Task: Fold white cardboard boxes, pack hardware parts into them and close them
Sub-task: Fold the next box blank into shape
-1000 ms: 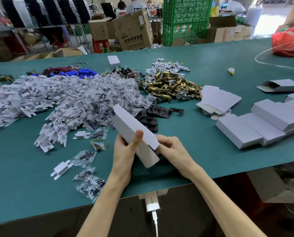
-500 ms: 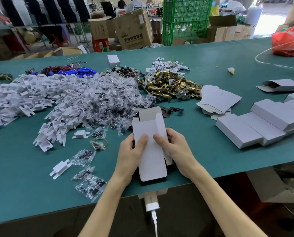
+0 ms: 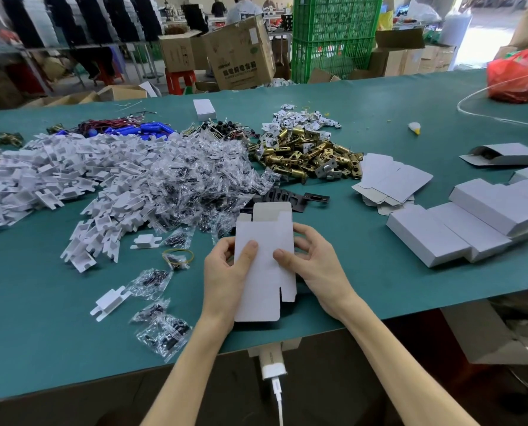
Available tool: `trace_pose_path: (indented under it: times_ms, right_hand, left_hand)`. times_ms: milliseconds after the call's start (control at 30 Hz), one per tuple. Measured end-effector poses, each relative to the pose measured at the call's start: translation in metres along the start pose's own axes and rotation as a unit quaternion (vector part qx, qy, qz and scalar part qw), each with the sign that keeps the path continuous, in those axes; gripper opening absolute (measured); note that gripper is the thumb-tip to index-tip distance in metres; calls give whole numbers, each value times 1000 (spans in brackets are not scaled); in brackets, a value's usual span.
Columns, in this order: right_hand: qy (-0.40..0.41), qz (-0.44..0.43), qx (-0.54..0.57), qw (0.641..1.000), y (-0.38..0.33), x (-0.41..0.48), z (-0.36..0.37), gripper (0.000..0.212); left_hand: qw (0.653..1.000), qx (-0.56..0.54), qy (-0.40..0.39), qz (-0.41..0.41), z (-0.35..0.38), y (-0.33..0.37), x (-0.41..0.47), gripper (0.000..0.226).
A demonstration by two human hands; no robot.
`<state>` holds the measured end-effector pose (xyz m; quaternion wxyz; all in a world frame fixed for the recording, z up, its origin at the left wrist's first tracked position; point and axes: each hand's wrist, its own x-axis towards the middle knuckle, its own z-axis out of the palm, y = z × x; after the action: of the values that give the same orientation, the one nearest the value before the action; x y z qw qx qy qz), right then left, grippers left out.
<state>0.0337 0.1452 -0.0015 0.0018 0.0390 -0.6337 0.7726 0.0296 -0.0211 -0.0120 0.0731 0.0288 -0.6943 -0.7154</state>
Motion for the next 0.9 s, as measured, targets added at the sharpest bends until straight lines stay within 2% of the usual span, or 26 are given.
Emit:
trace_pose_path:
  times_ms: [133, 233, 333, 433, 633, 900]
  right_hand:
    - [-19, 11, 11, 1000, 2, 1, -3, 77]
    - [-48, 19, -2, 999, 1, 1, -2, 68]
    - [-35, 11, -11, 999, 1, 0, -2, 55]
    - [-13, 0, -20, 1000, 0, -1, -2, 59]
    - [-39, -15, -12, 999, -7, -3, 1, 83]
    - [6, -19, -40, 999, -10, -4, 4, 71]
  left_hand:
    - [1000, 1, 8, -8, 1, 0, 3, 19]
    - [999, -17, 44, -17, 0, -1, 6, 21]
    - [998, -32, 46, -15, 0, -2, 5, 22]
    - [998, -54, 29, -11, 0, -1, 3, 20]
    - [996, -84, -23, 10, -1, 4, 0, 23]
    - [990, -79, -113, -7, -1, 14, -5, 39]
